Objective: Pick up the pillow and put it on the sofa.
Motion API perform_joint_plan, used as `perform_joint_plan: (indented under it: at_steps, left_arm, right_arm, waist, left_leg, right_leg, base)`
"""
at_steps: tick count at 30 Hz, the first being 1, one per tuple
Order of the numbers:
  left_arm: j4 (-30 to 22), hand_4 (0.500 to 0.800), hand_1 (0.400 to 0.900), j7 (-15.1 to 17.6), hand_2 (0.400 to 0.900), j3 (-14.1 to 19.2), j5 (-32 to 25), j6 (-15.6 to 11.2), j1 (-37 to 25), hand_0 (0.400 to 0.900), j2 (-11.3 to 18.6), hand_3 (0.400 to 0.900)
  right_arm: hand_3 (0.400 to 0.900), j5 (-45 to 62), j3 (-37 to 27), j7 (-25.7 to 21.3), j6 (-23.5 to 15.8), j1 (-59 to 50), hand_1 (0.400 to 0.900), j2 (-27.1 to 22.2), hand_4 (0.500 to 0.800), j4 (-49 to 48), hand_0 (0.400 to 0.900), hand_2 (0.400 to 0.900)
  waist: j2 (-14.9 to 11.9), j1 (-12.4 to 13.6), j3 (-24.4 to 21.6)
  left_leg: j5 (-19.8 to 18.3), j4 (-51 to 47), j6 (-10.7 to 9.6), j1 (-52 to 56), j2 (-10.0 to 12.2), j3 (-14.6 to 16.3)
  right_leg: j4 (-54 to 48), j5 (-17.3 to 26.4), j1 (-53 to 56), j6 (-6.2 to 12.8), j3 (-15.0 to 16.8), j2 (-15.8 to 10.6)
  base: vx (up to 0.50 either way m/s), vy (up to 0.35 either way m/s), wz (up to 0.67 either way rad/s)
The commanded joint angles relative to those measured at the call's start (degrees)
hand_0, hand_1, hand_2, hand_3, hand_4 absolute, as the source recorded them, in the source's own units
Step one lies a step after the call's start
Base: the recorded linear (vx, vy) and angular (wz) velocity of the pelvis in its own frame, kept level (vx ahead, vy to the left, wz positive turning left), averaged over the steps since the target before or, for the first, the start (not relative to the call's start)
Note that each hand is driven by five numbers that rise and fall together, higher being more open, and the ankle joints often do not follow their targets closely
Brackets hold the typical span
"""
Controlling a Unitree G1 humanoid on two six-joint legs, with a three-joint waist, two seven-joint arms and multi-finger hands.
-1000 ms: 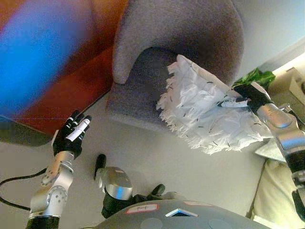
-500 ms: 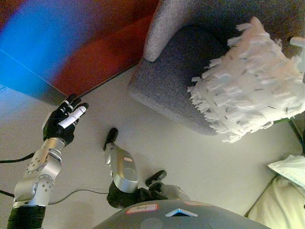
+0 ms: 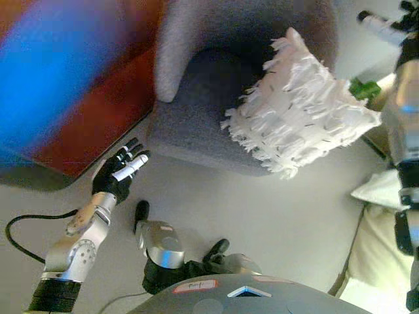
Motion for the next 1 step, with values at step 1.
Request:
perform_joint_plan:
  at_steps: [1]
  left_arm:
    - [-2.77,0.800,0.900,-1.10,0.900,-3.30,-0.94,-8.01,-2.09,0.900,-2.47,0.900]
  right_arm:
    - [0.900,-4.13,-6.53,-1.13,-7.84,4.61,0.900,-2.01,0.800,-6.71,0.900,0.900]
  waist:
    - [3.39,-2.66,-7.47]
  left_leg:
    - [-5.10,-3.82,6.81,7.09,-4.02,2.24]
  right_leg:
    - [2.23,5.08,-2.79,6.33,1.95,-5.10]
  base:
    - [-0.09,0.097,-0.20]
